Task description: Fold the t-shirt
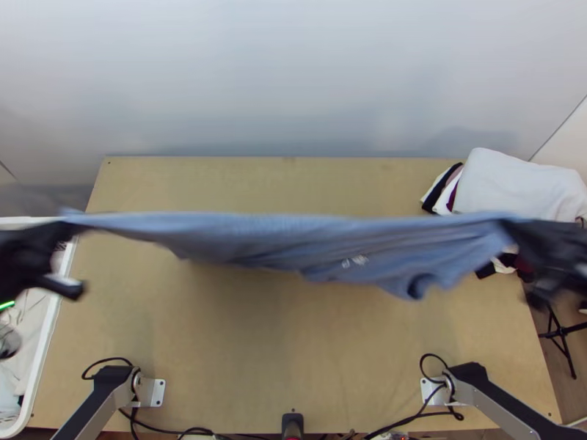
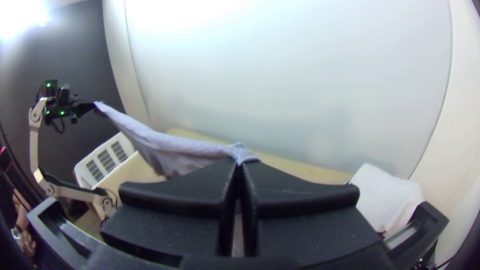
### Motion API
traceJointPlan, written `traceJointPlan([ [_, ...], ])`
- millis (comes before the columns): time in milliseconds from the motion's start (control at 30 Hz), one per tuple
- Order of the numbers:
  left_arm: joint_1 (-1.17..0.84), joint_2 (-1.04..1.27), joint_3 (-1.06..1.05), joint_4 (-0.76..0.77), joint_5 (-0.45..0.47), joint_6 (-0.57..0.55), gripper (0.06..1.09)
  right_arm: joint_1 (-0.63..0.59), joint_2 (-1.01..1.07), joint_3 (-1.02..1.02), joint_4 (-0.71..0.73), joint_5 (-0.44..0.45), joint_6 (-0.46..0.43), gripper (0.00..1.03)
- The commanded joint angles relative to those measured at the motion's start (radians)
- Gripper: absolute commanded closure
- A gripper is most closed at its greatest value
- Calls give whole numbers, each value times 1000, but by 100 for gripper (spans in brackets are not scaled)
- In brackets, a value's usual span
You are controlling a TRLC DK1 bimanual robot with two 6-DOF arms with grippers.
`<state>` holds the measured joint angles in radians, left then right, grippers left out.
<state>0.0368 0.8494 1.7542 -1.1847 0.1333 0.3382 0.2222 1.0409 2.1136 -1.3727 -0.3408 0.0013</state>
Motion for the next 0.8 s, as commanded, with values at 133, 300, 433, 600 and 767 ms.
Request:
traceJointPlan([
  [133,80,-101,446,5,-147,-114,105,-208,-193,247,135,10,23,100],
  [300,69,-230,429,-56,-147,-136,105,-198,-349,91,124,-12,23,100],
  [433,54,-343,280,-61,-146,-140,105,-193,-441,-47,116,-20,29,100],
  [600,26,-526,-217,106,-146,-91,105,-156,-529,-411,201,-20,34,100],
  [767,28,-549,-630,296,-43,-70,105,-155,-475,-682,350,-20,20,100],
])
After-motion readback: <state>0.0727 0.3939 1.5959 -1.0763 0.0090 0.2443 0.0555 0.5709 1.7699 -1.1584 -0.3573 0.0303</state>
